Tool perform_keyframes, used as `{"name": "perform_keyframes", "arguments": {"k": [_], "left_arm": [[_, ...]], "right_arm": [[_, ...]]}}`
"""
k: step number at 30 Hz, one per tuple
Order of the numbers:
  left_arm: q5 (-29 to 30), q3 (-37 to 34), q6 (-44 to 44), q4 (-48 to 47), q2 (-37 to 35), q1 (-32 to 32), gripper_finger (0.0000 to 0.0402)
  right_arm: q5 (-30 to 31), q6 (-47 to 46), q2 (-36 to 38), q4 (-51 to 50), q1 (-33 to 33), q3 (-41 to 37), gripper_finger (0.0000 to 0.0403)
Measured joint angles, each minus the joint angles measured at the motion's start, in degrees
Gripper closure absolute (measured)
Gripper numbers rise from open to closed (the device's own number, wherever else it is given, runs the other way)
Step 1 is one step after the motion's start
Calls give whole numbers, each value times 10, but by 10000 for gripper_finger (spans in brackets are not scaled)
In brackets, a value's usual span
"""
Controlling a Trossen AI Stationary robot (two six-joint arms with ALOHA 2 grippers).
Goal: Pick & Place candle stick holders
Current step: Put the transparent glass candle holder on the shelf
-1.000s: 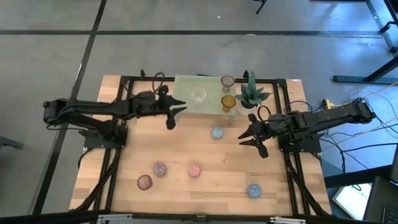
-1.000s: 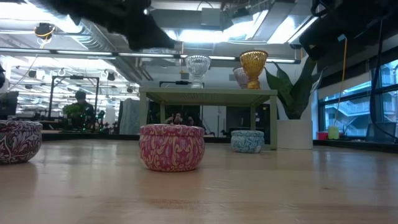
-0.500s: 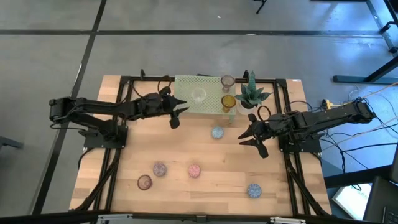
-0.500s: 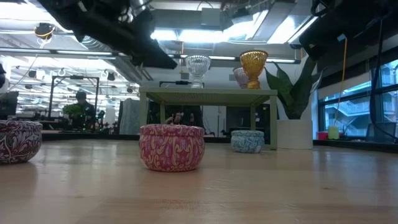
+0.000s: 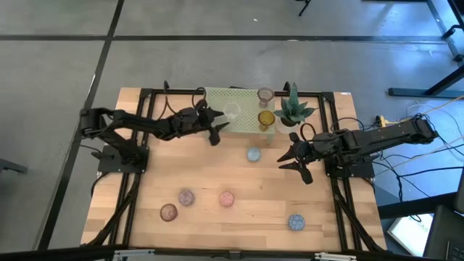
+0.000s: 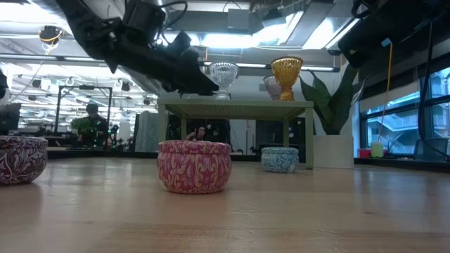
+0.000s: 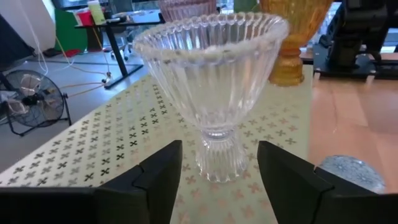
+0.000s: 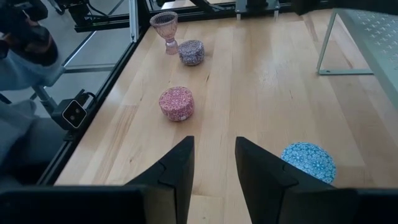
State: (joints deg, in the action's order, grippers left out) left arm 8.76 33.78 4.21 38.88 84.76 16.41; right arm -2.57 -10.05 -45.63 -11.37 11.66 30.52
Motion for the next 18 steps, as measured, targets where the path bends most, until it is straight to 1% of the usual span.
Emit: {"name": "perform_keyframes", "arguments": {"k": [4,9,13,18], "left_arm": [[-4,0,-9,32,27,6,187],[-10,0,-14,71,45,12,186],[-41,0,-16,73,45,16,187],[-42,0,-22,77,45,17,187]], "right_arm": [[0,0,0,0,0,0,282],[0,0,0,0,0,0,282],[0,0,0,0,0,0,282],[0,0,0,0,0,0,282]]}}
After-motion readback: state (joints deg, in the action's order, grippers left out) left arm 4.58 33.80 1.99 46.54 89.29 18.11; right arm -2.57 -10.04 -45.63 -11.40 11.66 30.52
